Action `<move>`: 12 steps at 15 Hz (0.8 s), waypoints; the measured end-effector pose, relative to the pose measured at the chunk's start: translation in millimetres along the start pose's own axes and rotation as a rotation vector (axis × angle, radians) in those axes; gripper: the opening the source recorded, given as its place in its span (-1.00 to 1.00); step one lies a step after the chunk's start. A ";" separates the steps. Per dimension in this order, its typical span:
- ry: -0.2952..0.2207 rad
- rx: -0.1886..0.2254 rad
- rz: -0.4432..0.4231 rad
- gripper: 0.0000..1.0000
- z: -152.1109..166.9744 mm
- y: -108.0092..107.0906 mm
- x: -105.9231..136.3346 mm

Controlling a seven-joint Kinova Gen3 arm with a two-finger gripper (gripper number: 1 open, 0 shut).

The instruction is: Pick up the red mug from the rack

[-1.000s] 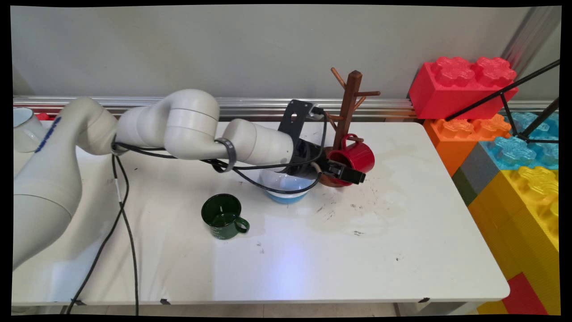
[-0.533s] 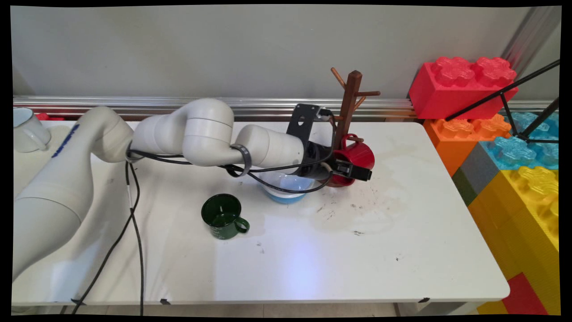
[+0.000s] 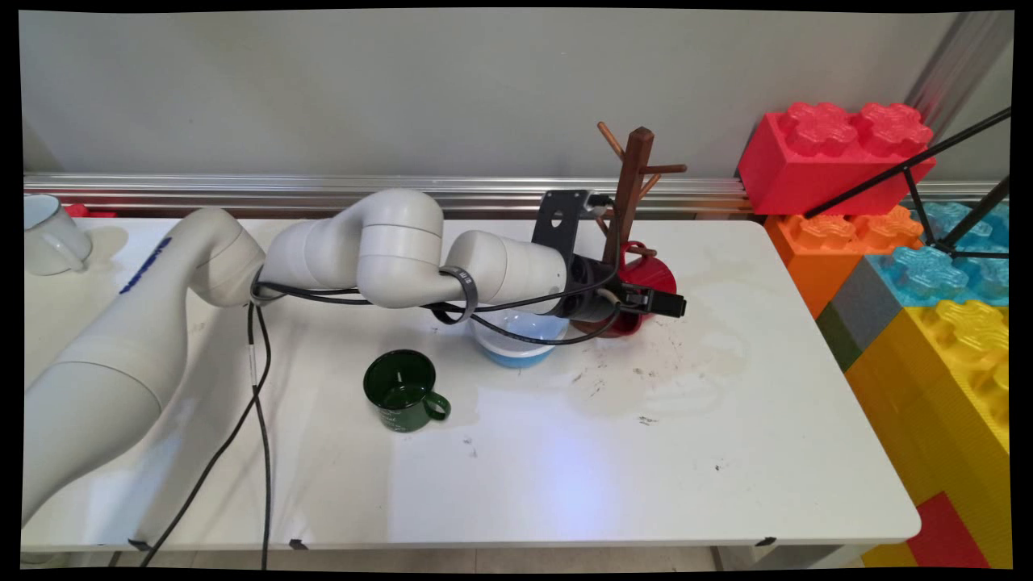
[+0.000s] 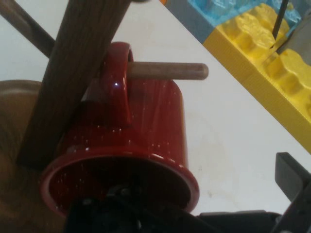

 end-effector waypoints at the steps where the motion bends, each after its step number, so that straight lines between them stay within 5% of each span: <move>1: 0.003 0.000 -0.006 1.00 1.7 0.4 0.1; 9: 0.013 0.009 -0.036 1.00 8.5 1.3 -0.1; 10: 0.014 0.011 -0.038 -1.00 9.0 1.3 0.3; 12: 0.019 0.014 -0.042 -1.00 10.1 1.3 1.5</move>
